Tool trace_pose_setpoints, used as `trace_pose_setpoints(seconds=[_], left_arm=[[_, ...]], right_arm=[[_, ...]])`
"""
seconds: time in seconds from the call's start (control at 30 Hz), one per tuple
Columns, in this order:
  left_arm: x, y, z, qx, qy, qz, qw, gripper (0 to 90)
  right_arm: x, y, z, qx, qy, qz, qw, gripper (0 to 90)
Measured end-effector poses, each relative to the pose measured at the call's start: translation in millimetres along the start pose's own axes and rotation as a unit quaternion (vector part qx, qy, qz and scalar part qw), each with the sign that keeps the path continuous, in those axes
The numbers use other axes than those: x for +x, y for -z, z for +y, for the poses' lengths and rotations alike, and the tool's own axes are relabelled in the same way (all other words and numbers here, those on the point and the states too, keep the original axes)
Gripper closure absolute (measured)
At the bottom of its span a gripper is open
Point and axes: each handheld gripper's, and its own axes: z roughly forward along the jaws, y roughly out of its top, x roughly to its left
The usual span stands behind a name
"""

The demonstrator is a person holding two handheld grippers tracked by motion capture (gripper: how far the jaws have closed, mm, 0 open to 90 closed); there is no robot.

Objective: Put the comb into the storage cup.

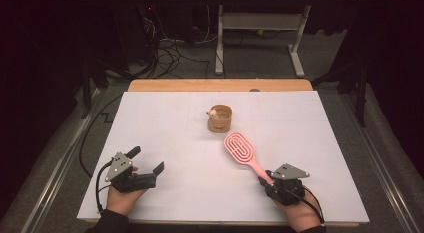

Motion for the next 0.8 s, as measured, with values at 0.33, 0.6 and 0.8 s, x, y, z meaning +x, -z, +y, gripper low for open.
trace_pose_setpoints(seconds=[0.33, 0.6, 0.8], left_arm=[[-0.9, -0.4, 0.1, 0.002, -0.002, -0.001, 1.0000, 0.0], [-1.6, -1.3, 0.4, 0.002, -0.004, -0.002, 1.0000, 0.0], [-1.6, -1.2, 0.5, 0.002, -0.003, -0.003, 1.0000, 0.0]], right_arm=[[-7.5, 22.0, -19.4, 0.000, -0.007, 0.005, 1.0000, 65.1], [-12.0, 25.7, -21.7, -0.012, -0.020, 0.015, 0.9996, 54.8], [-13.7, 26.4, -19.6, -0.020, -0.030, 0.020, 0.9991, 42.5]])
